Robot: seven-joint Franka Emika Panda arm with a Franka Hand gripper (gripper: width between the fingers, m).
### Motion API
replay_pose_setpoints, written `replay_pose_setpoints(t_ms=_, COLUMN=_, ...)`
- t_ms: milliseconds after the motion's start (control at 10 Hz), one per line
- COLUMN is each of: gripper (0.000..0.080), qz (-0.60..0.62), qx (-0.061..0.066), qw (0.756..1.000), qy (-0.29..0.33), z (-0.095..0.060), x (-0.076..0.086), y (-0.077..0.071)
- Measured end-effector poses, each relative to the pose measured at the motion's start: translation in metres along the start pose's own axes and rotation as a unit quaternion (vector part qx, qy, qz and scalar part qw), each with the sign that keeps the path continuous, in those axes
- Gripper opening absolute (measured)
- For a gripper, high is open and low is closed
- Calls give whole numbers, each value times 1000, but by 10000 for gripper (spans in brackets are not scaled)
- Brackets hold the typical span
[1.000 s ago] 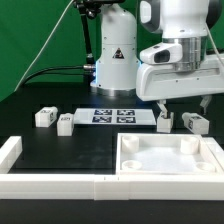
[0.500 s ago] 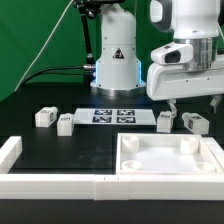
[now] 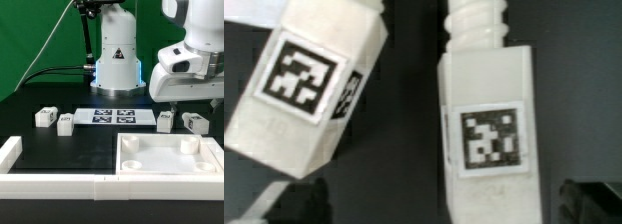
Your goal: Assemble one leg
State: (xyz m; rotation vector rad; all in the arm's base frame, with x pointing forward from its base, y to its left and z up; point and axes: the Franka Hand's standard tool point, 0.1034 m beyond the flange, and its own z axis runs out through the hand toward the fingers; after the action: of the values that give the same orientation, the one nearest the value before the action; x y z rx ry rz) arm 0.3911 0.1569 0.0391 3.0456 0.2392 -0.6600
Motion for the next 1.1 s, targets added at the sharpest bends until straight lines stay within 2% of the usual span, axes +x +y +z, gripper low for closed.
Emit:
replay_pose_setpoints(t_ms=100, gripper=649, qz=0, qx=-3, qw=999, qy=-36, z=0, x=2, y=-3)
replay_pose_setpoints(t_ms=200, gripper=649, qz=-1, qx=-10, qw=992, qy=-126, z=3, x=-6, y=-4)
replay_pose_setpoints(t_ms=300, gripper=649, qz=-2, qx=-10, qw=987, qy=-159, z=5, x=1, y=-6)
replay_pose_setpoints(t_ms=400, gripper=649, qz=-3, qx=-14, qw=976, qy=-217, z=9, x=-6, y=-5)
replay_pose_setpoints(t_ms=500, gripper=649, qz=-4, qx=-15, qw=965, qy=-262, z=12, x=-5, y=-5)
replay_pose_setpoints(t_ms=700, gripper=649, qz=-5, qx=-14, qw=959, qy=-283, z=17, x=2, y=-7)
replay_pose_setpoints(t_ms=1100, gripper=649, qz=-8, qx=-16, qw=959, qy=-282, z=24, x=2, y=-11)
